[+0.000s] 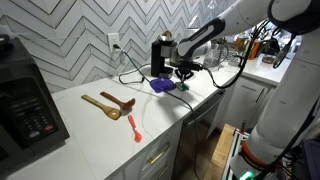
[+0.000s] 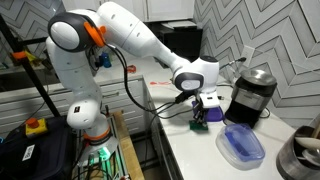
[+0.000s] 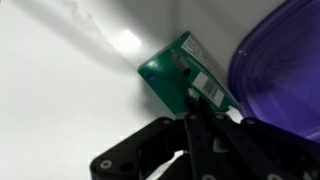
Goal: Pick up the white object in front of the light blue lid clear bowl and put it in the green packet on the table
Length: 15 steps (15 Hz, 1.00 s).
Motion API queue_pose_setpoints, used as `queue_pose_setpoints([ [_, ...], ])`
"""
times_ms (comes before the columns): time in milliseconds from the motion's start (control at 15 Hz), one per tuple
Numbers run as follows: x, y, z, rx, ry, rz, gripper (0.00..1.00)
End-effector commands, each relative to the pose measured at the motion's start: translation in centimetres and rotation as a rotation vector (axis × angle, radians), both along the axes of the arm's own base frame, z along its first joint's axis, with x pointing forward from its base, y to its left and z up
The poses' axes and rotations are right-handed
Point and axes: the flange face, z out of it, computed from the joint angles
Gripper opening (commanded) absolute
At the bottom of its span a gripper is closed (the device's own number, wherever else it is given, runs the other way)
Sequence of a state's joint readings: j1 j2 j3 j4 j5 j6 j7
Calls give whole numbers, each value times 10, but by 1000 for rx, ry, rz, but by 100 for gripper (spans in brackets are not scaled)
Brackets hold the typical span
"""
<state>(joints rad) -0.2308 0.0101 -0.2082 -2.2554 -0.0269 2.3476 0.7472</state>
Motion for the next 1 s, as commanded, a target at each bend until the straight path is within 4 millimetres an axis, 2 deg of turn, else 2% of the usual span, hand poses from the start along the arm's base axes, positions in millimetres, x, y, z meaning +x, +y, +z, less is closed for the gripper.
queue_pose_setpoints([
  [0, 2, 5, -1, 24, -21, 59, 2],
  [400, 3, 15, -1, 48, -40, 188, 2],
  [933, 4, 23, -5, 136, -49, 157, 2],
])
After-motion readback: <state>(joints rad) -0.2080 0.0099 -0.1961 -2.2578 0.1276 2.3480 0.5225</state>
